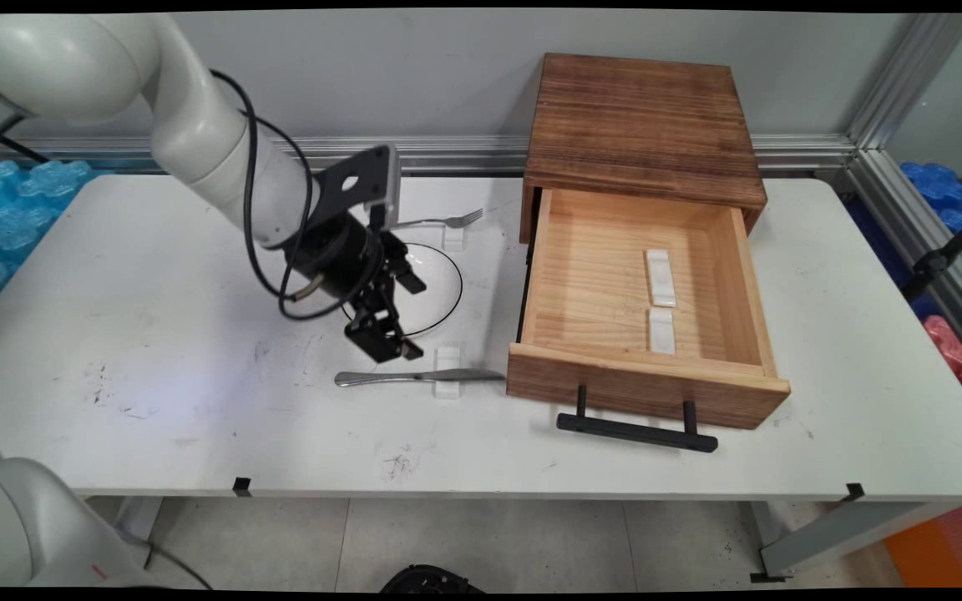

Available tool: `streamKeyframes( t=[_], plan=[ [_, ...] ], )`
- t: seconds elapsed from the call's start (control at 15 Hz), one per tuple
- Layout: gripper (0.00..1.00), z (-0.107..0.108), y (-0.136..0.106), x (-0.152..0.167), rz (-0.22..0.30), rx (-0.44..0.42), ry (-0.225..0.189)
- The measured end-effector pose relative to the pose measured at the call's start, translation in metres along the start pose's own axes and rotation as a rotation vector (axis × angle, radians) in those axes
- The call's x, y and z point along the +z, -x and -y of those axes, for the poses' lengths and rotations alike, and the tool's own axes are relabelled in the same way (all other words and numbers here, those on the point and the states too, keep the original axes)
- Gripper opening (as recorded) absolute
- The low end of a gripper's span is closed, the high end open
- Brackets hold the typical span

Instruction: Pick up the knife from the right of the white plate

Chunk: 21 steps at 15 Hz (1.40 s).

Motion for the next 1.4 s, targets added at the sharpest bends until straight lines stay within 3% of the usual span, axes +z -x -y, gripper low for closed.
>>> streamKeyframes(
  t=[0.6,1.4],
  plan=[
    [1.00,-0.025,0.013,0.020,0.094,0.063,0.042],
    [1.00,-0.025,0.024,0.036,0.153,-0.035,0.026]
  ],
)
